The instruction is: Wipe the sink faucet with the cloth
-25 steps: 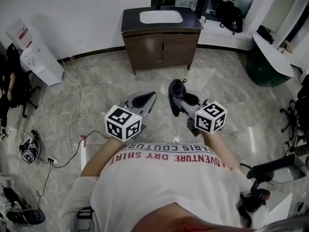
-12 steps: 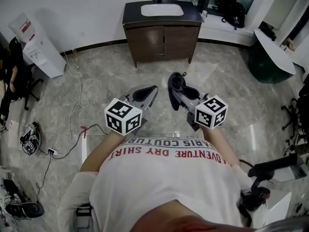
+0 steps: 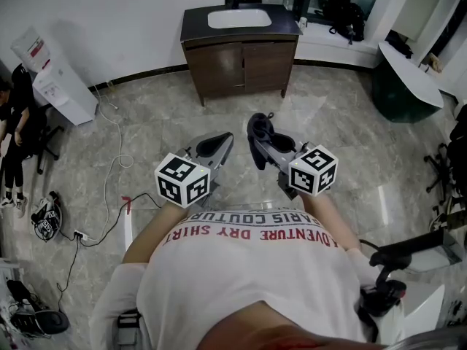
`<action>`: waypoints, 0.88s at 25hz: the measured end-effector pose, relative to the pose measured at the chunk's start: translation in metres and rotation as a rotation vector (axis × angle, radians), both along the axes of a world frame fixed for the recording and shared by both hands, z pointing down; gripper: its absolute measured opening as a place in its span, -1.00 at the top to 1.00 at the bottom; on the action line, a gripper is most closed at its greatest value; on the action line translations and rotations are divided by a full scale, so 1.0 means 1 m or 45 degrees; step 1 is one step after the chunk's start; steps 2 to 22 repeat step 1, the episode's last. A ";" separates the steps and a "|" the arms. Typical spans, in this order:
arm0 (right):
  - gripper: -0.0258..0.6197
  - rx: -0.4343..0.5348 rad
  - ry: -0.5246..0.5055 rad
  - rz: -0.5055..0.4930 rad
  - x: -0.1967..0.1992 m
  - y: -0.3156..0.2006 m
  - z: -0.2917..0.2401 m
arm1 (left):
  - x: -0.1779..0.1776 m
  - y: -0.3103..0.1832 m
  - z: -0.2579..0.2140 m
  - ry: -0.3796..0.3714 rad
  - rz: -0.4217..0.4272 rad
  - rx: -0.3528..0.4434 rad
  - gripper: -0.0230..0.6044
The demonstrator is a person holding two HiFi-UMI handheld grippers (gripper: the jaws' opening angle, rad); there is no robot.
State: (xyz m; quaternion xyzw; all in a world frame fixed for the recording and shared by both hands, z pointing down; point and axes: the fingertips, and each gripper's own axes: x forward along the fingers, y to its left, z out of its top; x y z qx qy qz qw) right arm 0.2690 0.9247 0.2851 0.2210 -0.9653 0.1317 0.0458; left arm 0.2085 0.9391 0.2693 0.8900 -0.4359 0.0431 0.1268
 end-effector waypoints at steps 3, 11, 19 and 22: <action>0.68 0.000 0.001 -0.004 0.000 0.002 0.000 | 0.000 0.001 0.000 0.002 -0.004 0.000 0.92; 0.68 0.000 0.001 -0.004 0.000 0.002 0.000 | 0.000 0.001 0.000 0.002 -0.004 0.000 0.92; 0.68 0.000 0.001 -0.004 0.000 0.002 0.000 | 0.000 0.001 0.000 0.002 -0.004 0.000 0.92; 0.68 0.000 0.001 -0.004 0.000 0.002 0.000 | 0.000 0.001 0.000 0.002 -0.004 0.000 0.92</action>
